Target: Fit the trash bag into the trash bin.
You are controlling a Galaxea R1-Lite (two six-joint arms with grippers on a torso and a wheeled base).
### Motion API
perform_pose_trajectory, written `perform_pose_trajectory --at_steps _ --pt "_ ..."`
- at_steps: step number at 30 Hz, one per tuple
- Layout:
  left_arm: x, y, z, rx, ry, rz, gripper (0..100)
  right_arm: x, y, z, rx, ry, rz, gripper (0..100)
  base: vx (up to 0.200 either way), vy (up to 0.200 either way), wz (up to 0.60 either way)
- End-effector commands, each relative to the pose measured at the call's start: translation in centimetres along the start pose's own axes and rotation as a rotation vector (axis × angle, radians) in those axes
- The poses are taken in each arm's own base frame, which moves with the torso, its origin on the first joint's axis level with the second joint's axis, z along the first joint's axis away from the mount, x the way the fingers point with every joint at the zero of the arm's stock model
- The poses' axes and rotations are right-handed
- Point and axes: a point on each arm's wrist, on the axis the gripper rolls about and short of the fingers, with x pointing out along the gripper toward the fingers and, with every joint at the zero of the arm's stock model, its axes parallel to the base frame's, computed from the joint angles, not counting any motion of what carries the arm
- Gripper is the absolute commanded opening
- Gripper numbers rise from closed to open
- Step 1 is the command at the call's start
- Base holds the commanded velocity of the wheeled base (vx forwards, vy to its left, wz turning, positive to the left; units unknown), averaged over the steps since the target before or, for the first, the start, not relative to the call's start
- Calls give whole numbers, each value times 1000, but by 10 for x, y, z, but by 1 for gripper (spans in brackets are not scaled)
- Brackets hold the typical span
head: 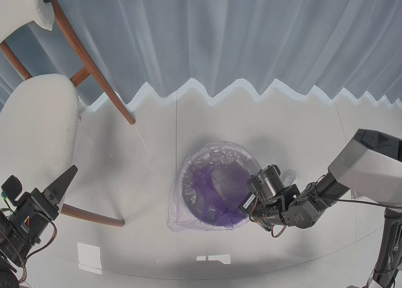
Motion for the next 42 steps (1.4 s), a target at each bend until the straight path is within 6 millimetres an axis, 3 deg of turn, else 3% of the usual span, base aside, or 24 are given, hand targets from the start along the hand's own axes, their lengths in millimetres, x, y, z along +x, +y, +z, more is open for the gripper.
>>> perform_pose_trajectory --at_steps 1,14,19,29,37,42 --pt "-2 2 -4 9 19 0 100 -2 -5 -1 -31 2 -18 0 0 0 0" --pt "2 -1 -4 27 15 -32 100 -55 -27 15 -371 31 33 0 0 0 0" --pt "6 -2 -8 54 70 -73 100 -73 -42 37 -550 52 122 0 0 0 0" --pt "10 -2 -14 101 113 -82 100 -63 -54 62 -878 57 167 0 0 0 0" --pt "11 -1 -15 100 126 -69 100 -35 -41 70 -901 41 178 0 0 0 0" --pt "12 -1 -16 100 135 -67 100 -21 -43 71 -931 56 158 0 0 0 0"
